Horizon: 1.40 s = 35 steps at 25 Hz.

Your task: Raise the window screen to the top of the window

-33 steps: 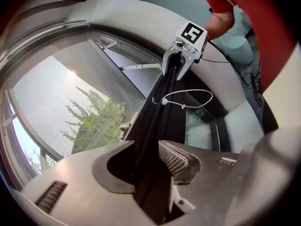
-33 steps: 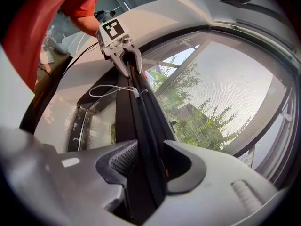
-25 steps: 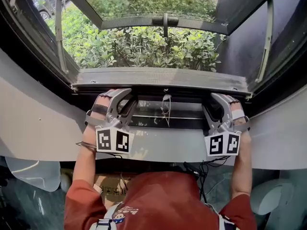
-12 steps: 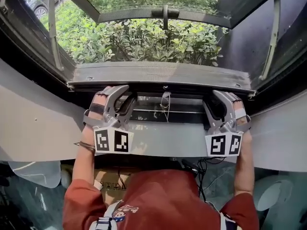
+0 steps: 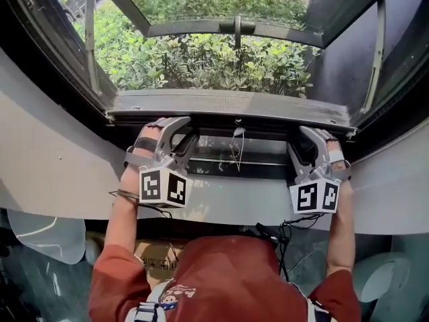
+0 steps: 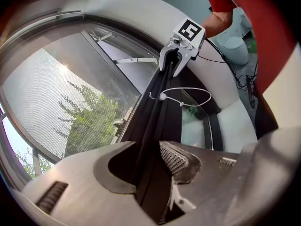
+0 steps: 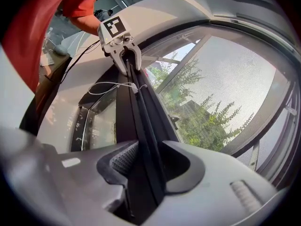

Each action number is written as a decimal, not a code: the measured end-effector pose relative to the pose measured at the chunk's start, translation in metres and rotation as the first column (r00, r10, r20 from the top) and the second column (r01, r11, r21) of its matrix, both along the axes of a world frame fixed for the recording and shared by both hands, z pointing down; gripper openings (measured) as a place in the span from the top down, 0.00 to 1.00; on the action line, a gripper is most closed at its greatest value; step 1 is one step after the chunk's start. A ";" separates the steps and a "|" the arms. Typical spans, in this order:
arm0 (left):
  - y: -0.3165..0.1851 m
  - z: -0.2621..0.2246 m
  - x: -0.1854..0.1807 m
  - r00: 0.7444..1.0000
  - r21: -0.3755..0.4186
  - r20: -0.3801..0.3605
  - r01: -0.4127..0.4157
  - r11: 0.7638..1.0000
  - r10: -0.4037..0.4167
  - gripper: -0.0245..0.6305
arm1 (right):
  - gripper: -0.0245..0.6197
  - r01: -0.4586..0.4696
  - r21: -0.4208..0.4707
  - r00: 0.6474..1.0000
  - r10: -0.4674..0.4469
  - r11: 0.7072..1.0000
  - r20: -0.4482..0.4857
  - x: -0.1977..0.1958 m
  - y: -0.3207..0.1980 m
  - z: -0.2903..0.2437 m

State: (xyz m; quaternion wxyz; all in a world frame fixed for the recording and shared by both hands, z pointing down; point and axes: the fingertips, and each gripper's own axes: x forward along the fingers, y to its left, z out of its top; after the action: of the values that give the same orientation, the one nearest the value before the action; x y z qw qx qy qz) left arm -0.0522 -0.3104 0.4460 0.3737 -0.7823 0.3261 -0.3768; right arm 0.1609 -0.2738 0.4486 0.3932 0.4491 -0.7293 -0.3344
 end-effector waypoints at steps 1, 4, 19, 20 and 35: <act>0.000 0.000 0.000 1.000 -0.001 -0.001 -0.002 1.000 0.002 0.73 | 0.71 0.002 -0.004 1.000 -0.002 1.000 -0.004 0.000 0.000 0.000; 0.001 -0.001 -0.001 1.000 0.005 -0.003 -0.007 1.000 0.007 0.73 | 0.71 0.005 -0.012 1.000 -0.005 1.000 -0.008 -0.001 0.000 0.000; 0.007 -0.017 0.000 0.998 -0.010 0.032 -0.055 0.998 0.055 0.77 | 0.64 0.027 -0.046 1.000 -0.026 0.999 0.017 -0.003 0.009 -0.013; 0.007 -0.020 -0.001 0.998 0.005 0.030 -0.051 0.999 0.051 0.77 | 0.65 0.024 -0.032 1.000 -0.023 0.999 0.015 -0.003 0.009 -0.017; 0.003 -0.051 -0.002 0.999 0.148 0.025 -0.028 0.989 0.025 0.87 | 0.84 -0.008 0.108 1.000 0.010 0.994 -0.014 0.003 0.003 -0.053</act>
State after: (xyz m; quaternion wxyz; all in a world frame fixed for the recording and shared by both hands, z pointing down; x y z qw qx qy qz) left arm -0.0545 -0.3072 0.3949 0.4397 -0.7521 0.3385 -0.3555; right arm 0.1635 -0.2704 0.3958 0.3752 0.4704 -0.7053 -0.3747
